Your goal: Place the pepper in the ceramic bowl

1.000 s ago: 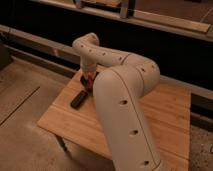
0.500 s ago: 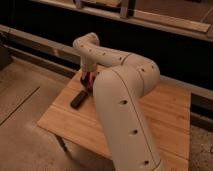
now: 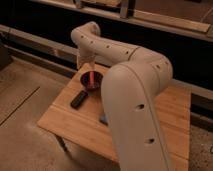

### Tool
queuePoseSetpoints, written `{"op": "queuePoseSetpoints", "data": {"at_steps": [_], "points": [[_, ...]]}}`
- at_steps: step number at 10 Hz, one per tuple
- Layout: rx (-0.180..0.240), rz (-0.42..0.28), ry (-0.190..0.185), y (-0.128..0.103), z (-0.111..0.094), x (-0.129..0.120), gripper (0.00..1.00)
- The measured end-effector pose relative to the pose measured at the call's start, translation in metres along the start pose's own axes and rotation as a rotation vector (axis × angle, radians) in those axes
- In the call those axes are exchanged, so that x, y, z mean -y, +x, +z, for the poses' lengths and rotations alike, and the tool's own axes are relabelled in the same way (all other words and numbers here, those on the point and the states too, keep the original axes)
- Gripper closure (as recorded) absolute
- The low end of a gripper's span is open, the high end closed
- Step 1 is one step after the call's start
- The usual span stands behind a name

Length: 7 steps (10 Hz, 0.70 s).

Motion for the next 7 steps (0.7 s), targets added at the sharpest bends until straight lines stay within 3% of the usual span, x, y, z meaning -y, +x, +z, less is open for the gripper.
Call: {"op": "queuePoseSetpoints", "data": {"at_steps": [2,7], "points": [[0.015,0.017,0.008,0.0084,-0.0215,0.0031,0.44],[0.015,0.017,0.008,0.0093,-0.0228,0.0025,0.44]]}}
